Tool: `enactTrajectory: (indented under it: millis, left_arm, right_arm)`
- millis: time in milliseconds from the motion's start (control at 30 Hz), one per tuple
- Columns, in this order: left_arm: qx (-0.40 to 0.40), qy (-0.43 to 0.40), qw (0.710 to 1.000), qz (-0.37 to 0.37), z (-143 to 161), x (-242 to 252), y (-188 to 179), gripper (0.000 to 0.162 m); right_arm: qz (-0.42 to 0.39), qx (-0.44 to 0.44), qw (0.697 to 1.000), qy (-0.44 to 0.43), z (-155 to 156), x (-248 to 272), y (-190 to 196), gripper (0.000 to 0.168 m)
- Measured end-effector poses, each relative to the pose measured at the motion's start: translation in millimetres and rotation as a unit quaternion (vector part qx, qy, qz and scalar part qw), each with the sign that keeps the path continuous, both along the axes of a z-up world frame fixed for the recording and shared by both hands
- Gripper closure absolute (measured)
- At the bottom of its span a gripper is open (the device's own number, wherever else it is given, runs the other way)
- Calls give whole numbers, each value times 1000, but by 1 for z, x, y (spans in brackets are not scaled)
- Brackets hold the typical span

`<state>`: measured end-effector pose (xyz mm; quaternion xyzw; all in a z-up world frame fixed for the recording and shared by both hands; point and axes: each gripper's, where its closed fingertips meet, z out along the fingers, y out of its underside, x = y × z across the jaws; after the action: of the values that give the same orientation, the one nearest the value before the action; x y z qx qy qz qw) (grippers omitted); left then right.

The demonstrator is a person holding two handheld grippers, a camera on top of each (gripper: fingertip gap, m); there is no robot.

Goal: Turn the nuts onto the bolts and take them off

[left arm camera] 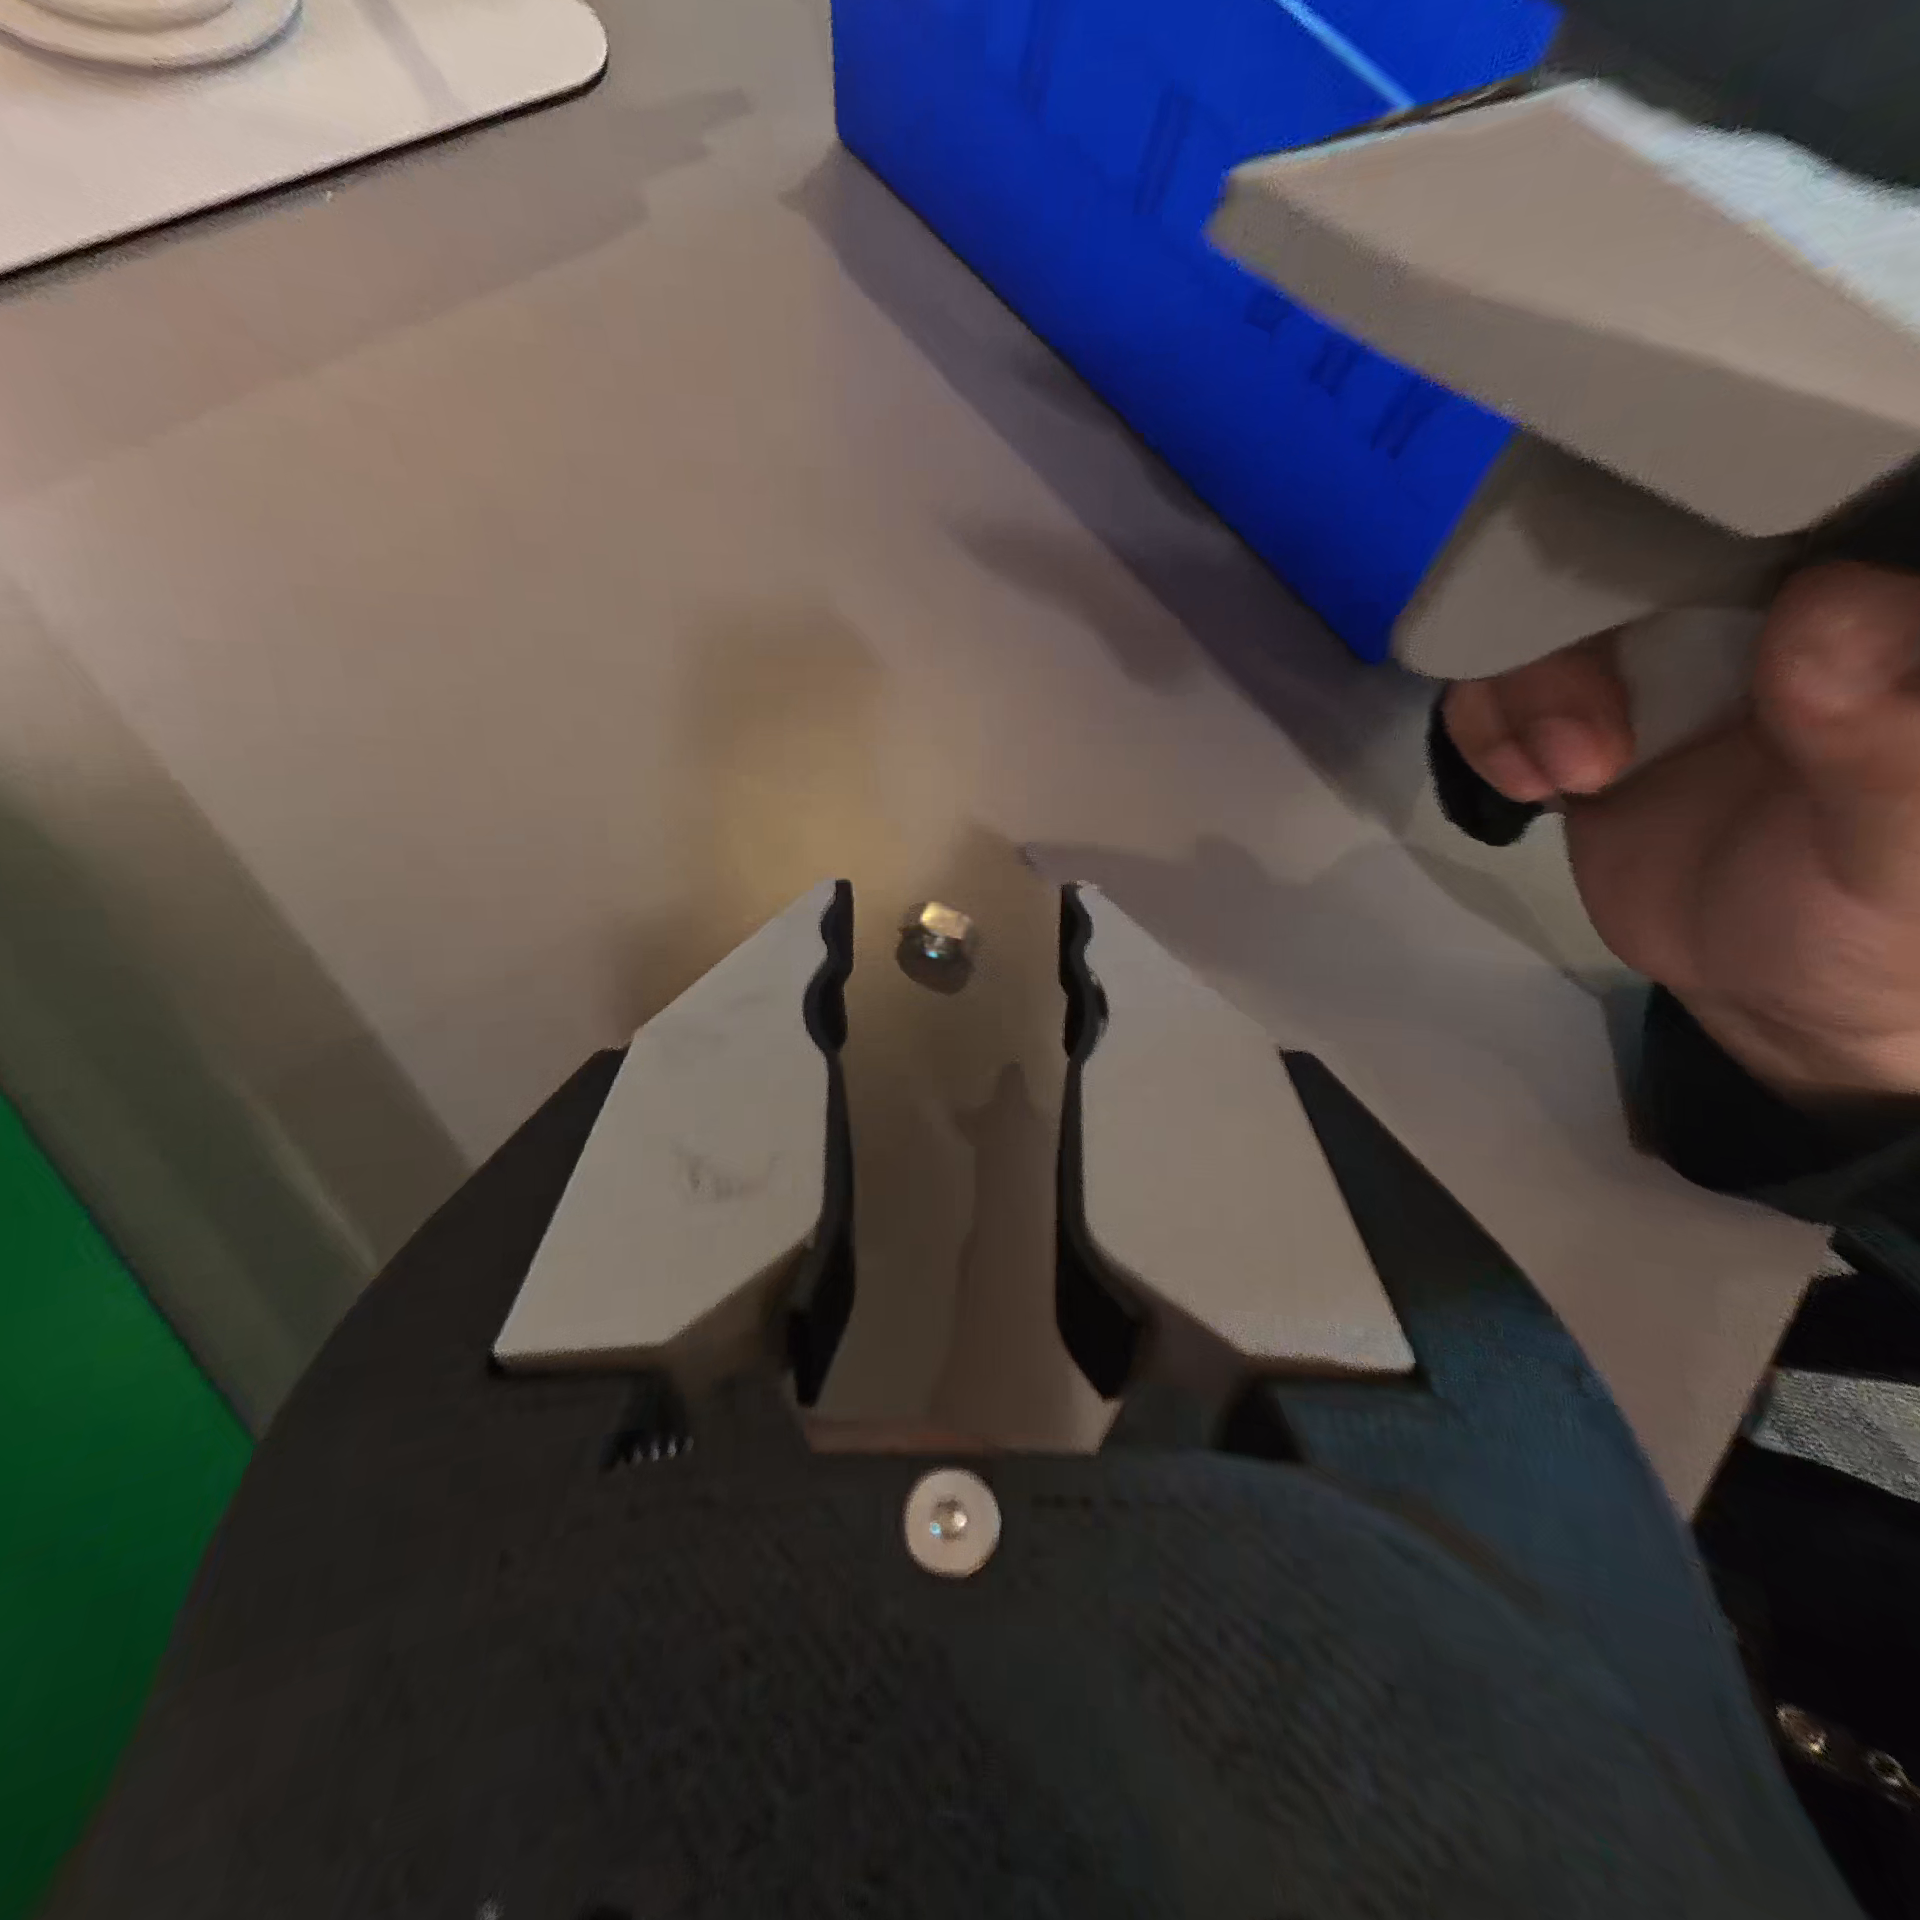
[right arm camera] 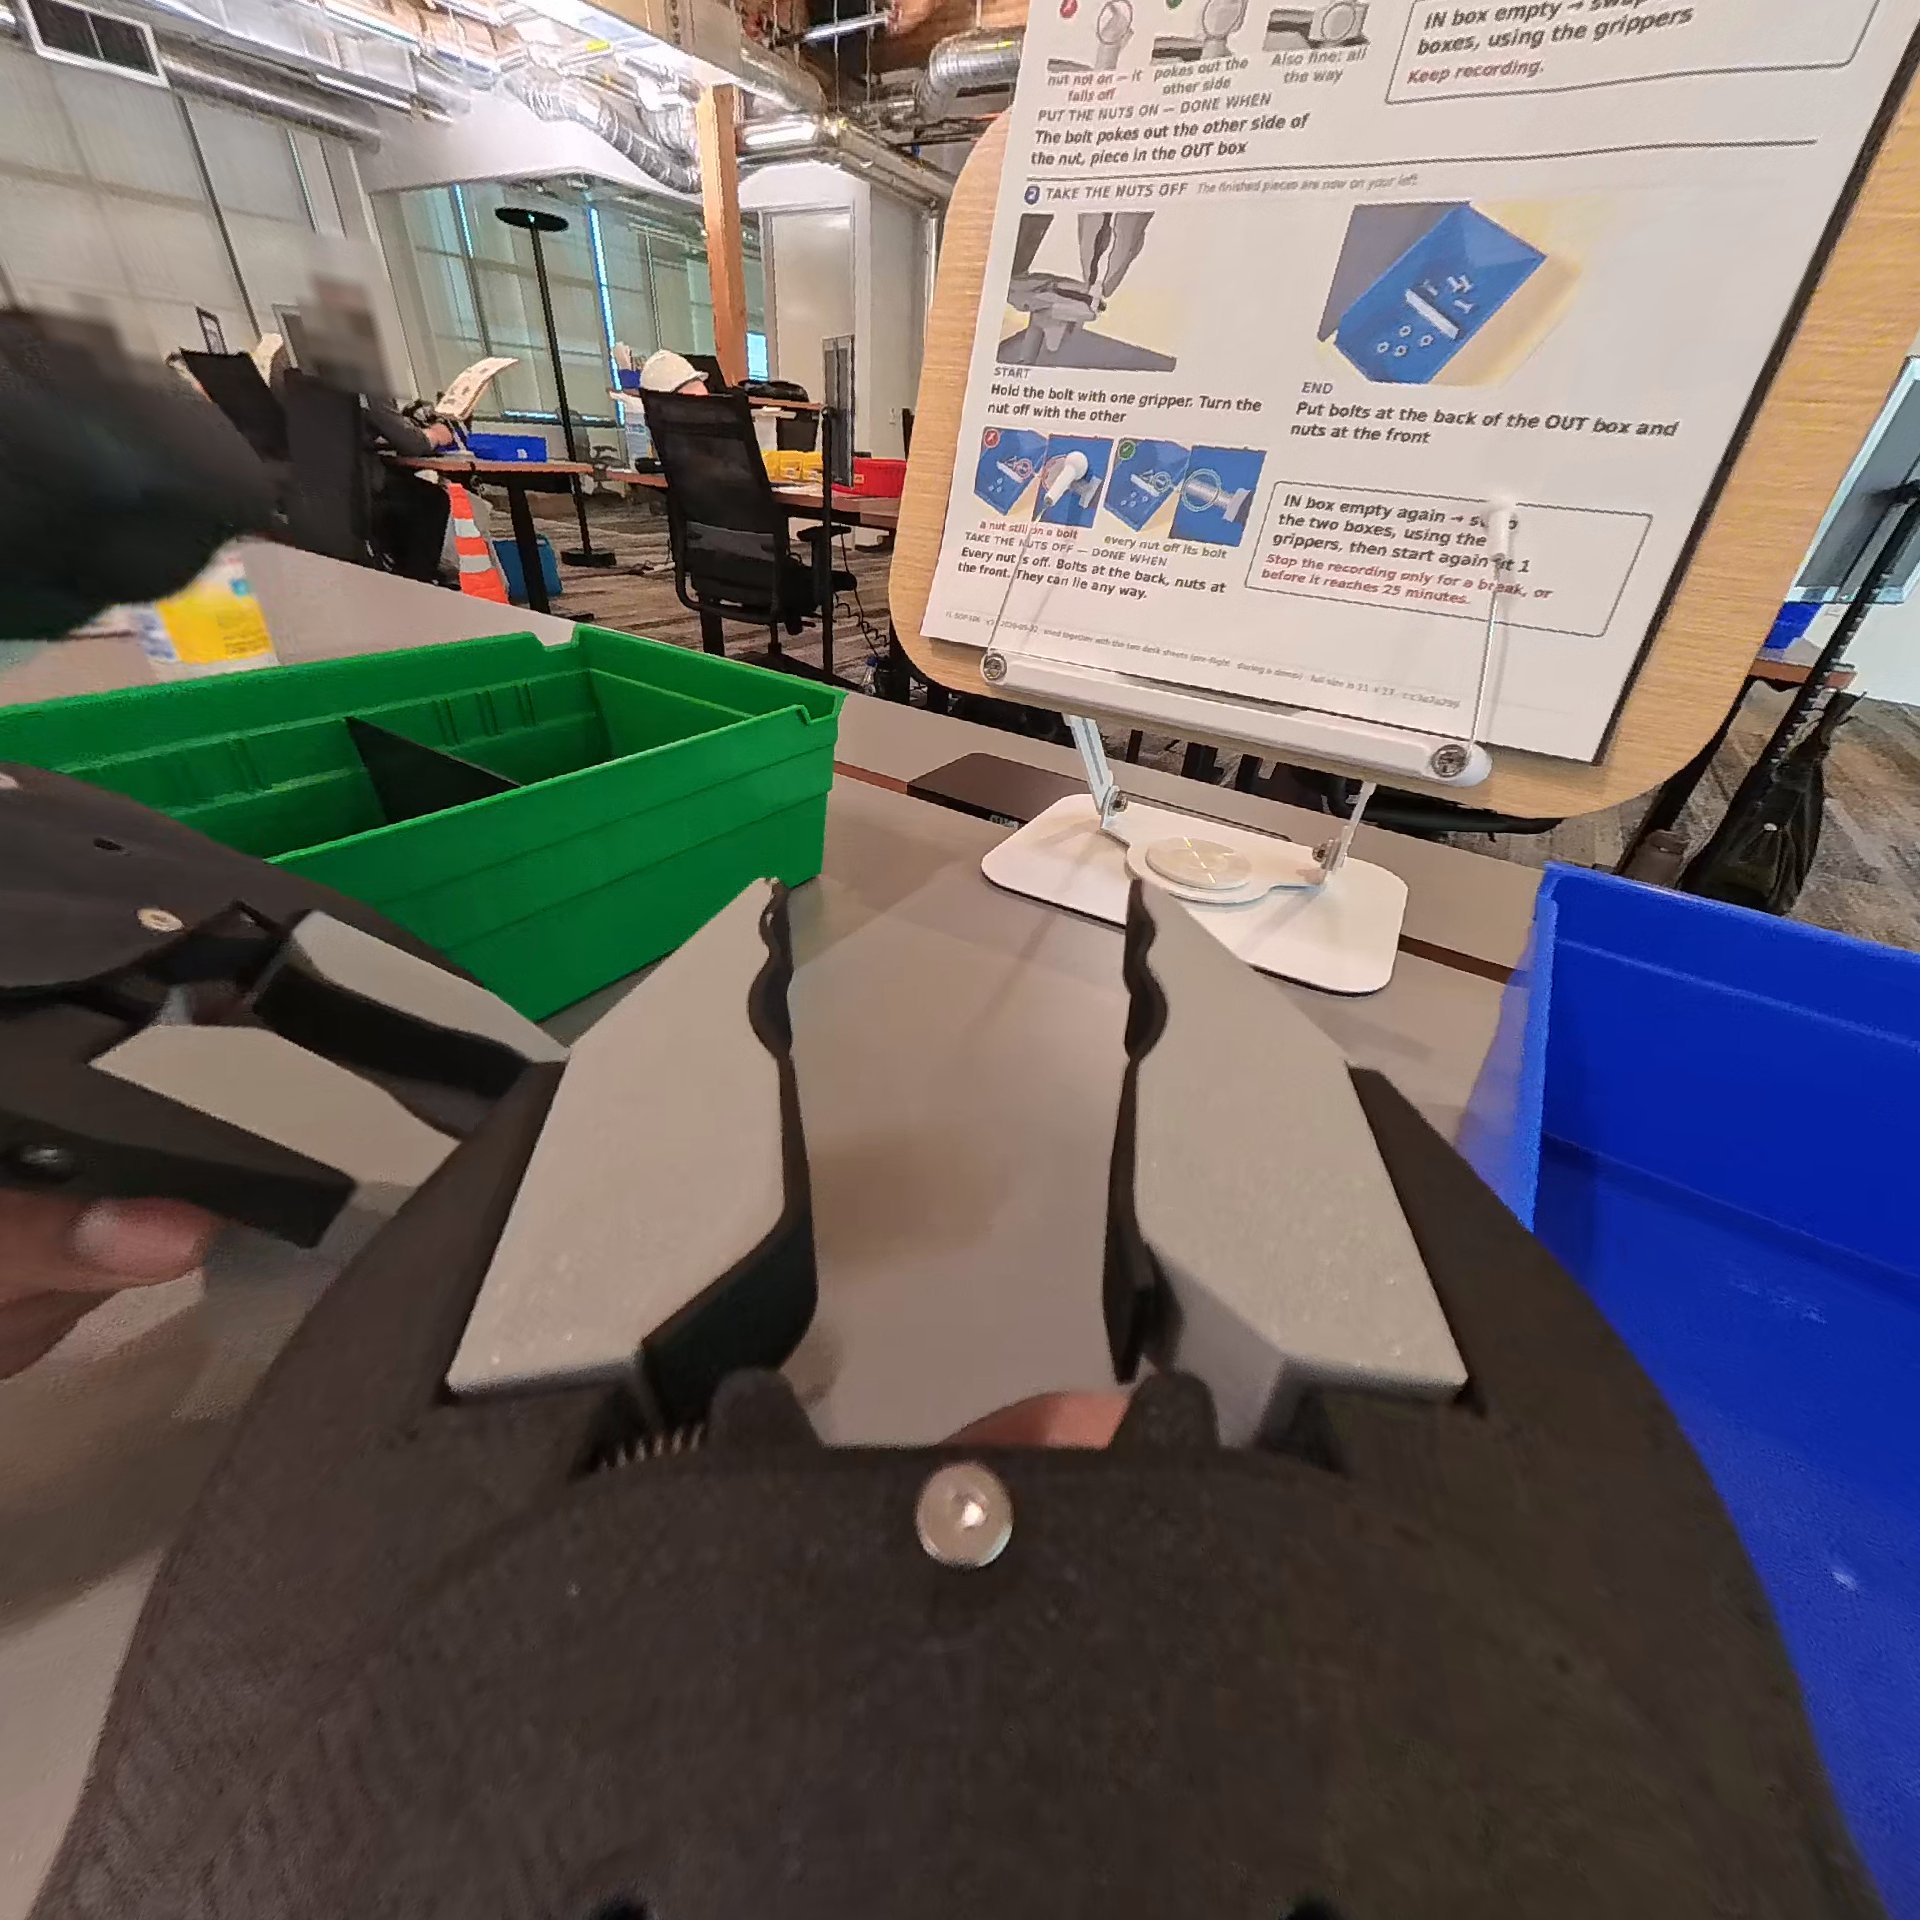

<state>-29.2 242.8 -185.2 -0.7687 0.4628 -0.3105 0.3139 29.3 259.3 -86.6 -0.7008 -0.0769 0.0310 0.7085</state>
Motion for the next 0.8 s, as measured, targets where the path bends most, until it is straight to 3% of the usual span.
enactTrajectory:
  millis: [100,233,367,433,533,667,700,767,800]
  left_arm:
    - [26,-16,999,-8,20,-2,-8,124]
    - [53,-61,997,4,69,-13,4,124]
    - [112,-79,988,74,128,-53,67,124]
    - [123,-61,984,110,141,-76,107,123]
    - [121,1,980,156,135,-109,169,123]
    - [88,122,971,184,90,-142,236,123]
    - [77,150,968,186,77,-149,249,123]
    - [60,189,963,184,57,-160,267,123]
    - [57,197,961,184,51,-163,275,123]
  right_arm:
    - [1,-3,1000,-2,-1,-1,0,106]
    - [5,-7,1000,-1,-3,-3,0,106]
    - [17,-17,1000,0,-7,-9,-1,106]
    - [26,-19,999,1,-9,-13,-3,106]
    - [55,-37,998,6,-16,-27,-4,106]
    - [101,-77,992,-4,-30,-50,-6,110]
    - [117,-88,989,-19,-34,-56,-8,121]
    - [158,-122,978,-62,-48,-69,-12,168]
    - [161,-150,972,-78,-59,-71,-12,168]
